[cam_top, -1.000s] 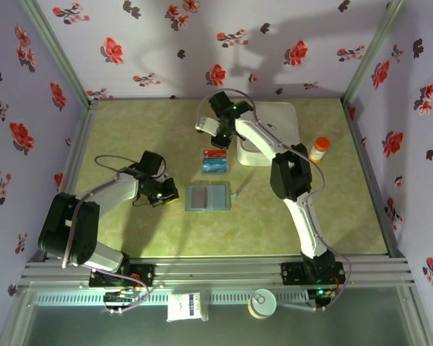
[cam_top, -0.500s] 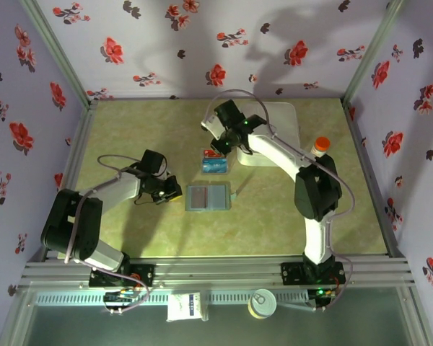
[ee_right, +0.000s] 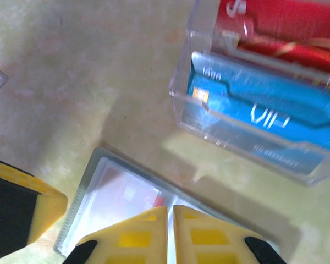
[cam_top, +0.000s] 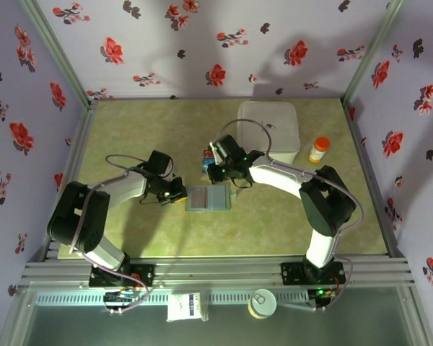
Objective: Take the credit cards out of the card holder
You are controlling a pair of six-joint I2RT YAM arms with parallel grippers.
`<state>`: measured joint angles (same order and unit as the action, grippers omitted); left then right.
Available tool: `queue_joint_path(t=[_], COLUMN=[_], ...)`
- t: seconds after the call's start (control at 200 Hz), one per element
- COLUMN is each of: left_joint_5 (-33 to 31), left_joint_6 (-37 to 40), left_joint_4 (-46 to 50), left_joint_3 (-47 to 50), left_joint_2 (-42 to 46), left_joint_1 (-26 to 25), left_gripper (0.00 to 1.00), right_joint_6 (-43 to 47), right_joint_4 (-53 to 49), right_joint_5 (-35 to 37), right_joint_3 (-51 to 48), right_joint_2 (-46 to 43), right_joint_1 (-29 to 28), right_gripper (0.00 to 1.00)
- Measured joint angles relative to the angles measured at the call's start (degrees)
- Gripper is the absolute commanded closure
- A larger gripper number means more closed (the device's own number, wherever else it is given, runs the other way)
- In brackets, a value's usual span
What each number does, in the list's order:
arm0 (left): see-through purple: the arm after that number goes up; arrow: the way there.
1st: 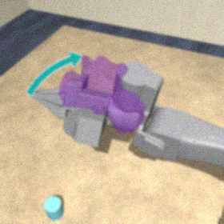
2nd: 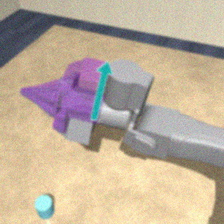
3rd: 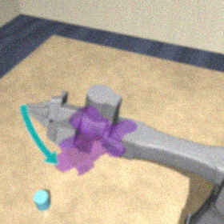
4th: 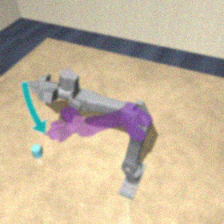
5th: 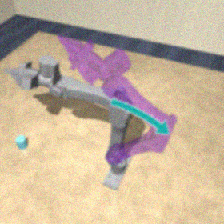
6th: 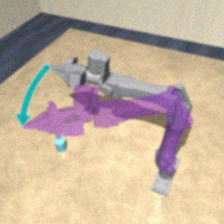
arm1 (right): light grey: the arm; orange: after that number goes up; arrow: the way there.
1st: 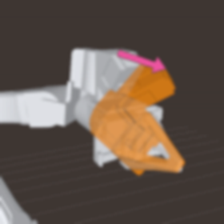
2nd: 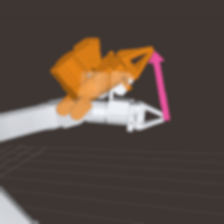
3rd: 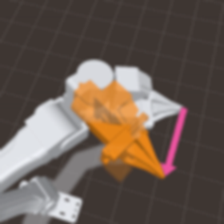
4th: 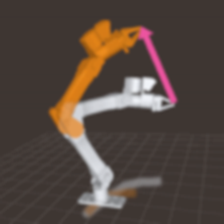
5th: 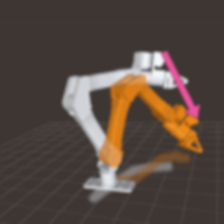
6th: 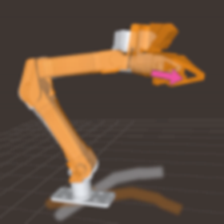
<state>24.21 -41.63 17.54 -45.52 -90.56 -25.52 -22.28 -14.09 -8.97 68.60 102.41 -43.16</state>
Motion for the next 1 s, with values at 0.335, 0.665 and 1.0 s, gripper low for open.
queue_joint_path(t=[0.335, 0.665, 1.0], left_joint_5=[0.00, -0.55, -1.31], left_joint_6=[0.00, 0.02, 0.02], left_joint_4=[-0.39, -0.28, 0.09], left_joint_3=[-0.68, -0.68, -0.44], left_joint_2=[-1.22, -1.33, -1.36], left_joint_1=[-1.14, -1.18, -1.22], left_gripper=[0.95, 0.96, 0.96], right_joint_6=[-17.31, -22.97, -25.38], right_joint_4=[5.27, 5.16, 4.17], right_joint_5=[-6.25, -10.08, -11.96], right_joint_3=[-4.70, -4.61, -3.61], right_joint_2=[-0.04, 1.25, 4.15], right_joint_1=[-0.48, -2.47, -3.41], right_gripper=[0.91, 0.81, 0.76])
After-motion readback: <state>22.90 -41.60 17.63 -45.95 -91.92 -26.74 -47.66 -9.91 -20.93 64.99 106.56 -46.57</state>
